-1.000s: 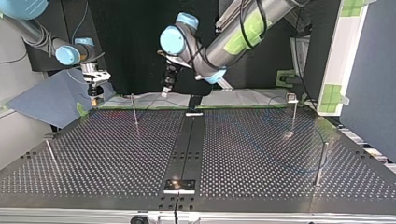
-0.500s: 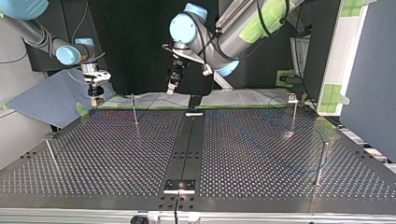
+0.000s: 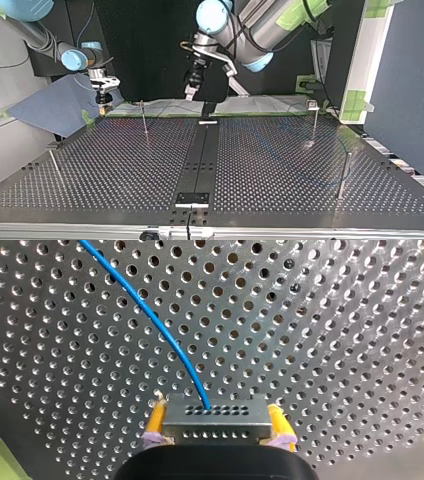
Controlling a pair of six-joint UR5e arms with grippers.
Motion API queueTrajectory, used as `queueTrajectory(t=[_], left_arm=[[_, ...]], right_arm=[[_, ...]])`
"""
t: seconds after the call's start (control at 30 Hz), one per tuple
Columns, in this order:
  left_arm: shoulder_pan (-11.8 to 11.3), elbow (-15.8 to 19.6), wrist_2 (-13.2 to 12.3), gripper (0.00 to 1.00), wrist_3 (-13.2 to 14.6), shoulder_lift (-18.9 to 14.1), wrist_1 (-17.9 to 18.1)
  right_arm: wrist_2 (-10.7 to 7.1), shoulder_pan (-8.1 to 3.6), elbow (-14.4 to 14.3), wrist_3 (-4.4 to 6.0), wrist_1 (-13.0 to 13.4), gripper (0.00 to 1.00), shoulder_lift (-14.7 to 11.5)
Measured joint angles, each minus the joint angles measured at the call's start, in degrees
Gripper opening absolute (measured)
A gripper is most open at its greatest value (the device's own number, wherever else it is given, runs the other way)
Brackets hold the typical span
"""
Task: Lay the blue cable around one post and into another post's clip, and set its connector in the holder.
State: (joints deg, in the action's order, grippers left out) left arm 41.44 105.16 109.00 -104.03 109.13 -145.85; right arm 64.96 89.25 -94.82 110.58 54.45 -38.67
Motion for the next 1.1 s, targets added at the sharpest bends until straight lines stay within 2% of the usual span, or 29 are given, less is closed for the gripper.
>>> queueTrajectory(t=[0.33, 0.87, 1.1], left_arm=[[-0.11, 4.83, 0.02, 1.0, 0.18, -4.82, 1.16], [-0.55, 13.14, 0.11, 1.0, 0.04, -13.16, 8.13], [-0.94, 16.93, 1.61, 1.0, -0.14, -16.95, 9.61]], right_arm=[[0.0, 0.16, 0.02, 0.0, -0.04, 0.02, 0.04], [-0.01, 0.42, 0.02, 0.0, -0.18, 0.02, 0.17], [-0.01, 0.46, 0.02, 0.0, -0.13, 0.02, 0.2]])
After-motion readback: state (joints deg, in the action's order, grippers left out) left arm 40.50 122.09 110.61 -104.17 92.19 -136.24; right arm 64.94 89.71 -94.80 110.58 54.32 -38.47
